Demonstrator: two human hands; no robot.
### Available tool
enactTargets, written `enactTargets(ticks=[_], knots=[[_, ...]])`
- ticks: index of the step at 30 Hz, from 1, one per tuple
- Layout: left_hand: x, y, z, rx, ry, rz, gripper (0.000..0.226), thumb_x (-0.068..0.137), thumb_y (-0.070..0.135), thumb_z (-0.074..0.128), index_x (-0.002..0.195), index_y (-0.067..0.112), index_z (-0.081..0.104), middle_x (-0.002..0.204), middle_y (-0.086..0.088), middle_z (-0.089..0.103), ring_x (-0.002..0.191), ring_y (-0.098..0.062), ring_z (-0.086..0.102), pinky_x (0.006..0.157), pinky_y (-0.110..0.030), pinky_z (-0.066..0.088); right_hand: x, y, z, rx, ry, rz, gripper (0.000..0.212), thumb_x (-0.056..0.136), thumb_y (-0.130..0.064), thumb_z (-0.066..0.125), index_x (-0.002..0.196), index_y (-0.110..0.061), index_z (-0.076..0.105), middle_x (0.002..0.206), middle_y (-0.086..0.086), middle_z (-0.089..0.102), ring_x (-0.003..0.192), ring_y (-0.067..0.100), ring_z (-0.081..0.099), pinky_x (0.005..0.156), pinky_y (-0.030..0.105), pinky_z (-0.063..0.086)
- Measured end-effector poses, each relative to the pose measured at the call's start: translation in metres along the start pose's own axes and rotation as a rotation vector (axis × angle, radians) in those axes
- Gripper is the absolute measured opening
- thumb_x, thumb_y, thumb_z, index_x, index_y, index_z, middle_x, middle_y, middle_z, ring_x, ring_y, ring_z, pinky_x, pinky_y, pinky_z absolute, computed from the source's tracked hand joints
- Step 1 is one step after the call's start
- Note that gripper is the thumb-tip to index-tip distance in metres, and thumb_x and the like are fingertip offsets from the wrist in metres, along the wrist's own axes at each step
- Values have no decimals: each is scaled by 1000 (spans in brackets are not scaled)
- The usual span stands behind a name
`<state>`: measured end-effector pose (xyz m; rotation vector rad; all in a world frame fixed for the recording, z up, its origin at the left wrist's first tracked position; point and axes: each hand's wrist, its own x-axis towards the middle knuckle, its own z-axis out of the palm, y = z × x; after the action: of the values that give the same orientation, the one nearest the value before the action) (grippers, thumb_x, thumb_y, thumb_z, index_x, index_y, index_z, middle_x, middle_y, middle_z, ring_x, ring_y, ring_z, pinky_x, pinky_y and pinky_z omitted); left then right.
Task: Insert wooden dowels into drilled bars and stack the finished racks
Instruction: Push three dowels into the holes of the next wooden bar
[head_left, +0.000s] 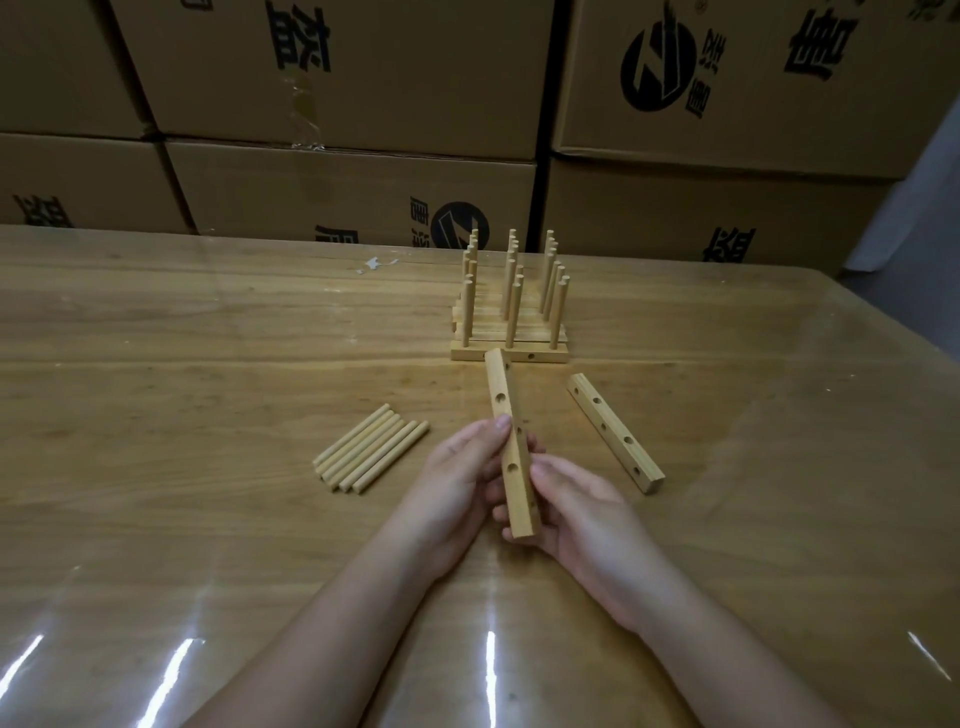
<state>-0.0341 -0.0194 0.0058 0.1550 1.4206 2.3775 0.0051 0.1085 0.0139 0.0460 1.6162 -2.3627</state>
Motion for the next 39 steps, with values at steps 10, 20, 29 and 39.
enactTargets(ticks=[10,20,29,39], knots=[[-3,5,-2,-237,267,156,23,68,38,70,73,17,77,71,-7,71,63,-17,70,51,-24,53,42,-32,-6,-862,-21,-147,14,84,-32,65,98,-30,61,97,-7,67,90,9,63,75,25,52],[-1,-1,-3,57,664,561,21,93,17,55,79,23,69,70,11,70,68,1,64,59,-11,48,90,-21,29,-1046,-213,-172,36,85,-6,60,118,-22,59,112,-6,61,107,14,56,98,33,45],[2,-2,-5,39,685,526,32,91,18,55,65,30,70,62,12,65,60,2,61,53,-12,46,92,0,36,-1466,-76,-444,28,88,-16,52,115,-16,58,110,4,50,106,21,46,86,36,42],[1,0,-4,69,615,435,18,75,37,58,65,29,70,61,7,63,60,-5,60,54,-18,48,87,-4,26,-1533,-116,-422,23,89,-14,49,110,-16,58,110,5,47,109,19,40,86,35,41]])
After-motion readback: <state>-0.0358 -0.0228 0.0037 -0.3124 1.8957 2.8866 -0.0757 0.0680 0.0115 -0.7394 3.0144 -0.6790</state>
